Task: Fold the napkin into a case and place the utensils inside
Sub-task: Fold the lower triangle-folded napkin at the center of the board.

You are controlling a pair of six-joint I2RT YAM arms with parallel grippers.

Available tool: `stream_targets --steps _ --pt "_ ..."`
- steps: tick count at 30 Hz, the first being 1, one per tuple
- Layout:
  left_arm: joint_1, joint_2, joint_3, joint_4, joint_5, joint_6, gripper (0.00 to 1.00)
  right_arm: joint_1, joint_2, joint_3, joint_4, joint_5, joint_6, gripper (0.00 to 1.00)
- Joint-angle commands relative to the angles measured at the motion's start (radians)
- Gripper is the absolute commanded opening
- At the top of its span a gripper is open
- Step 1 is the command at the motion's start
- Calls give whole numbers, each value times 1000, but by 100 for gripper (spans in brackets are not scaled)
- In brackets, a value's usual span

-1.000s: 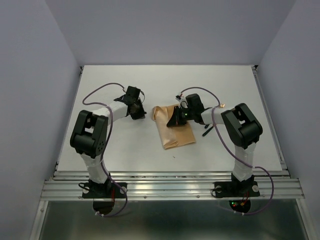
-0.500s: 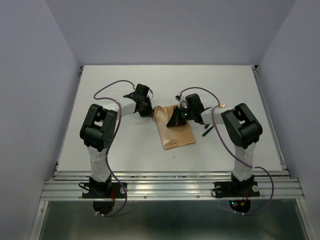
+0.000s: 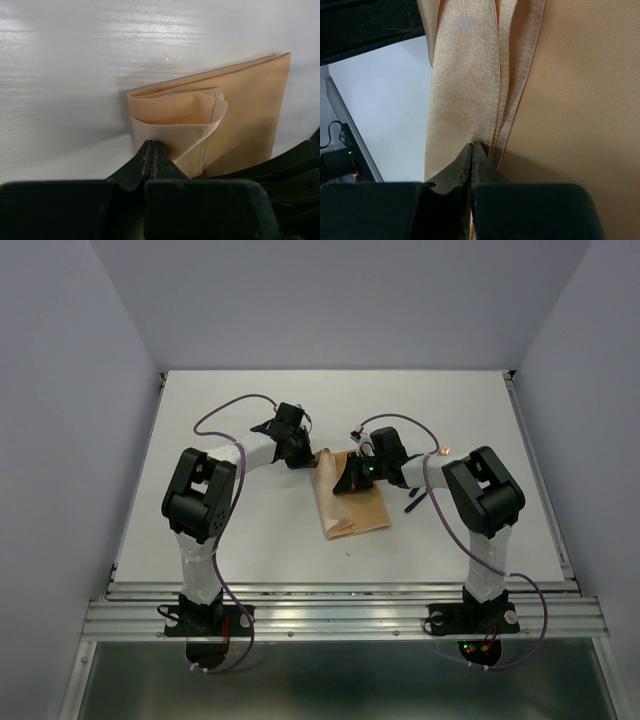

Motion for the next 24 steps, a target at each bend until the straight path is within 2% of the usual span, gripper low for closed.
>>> stream_targets --steps 1,5,14,24 --pt "-17 -12 32 0 9 -2 0 14 9 -13 -126 82 -49 1" --pt "-23 -24 31 5 -10 -8 0 14 2 -8 -128 86 -55 1" --pt "-26 55 98 -6 0 9 0 14 -17 -11 -162 103 -62 1" --pt "-28 108 90 3 7 10 0 14 -110 0 -162 171 -37 1"
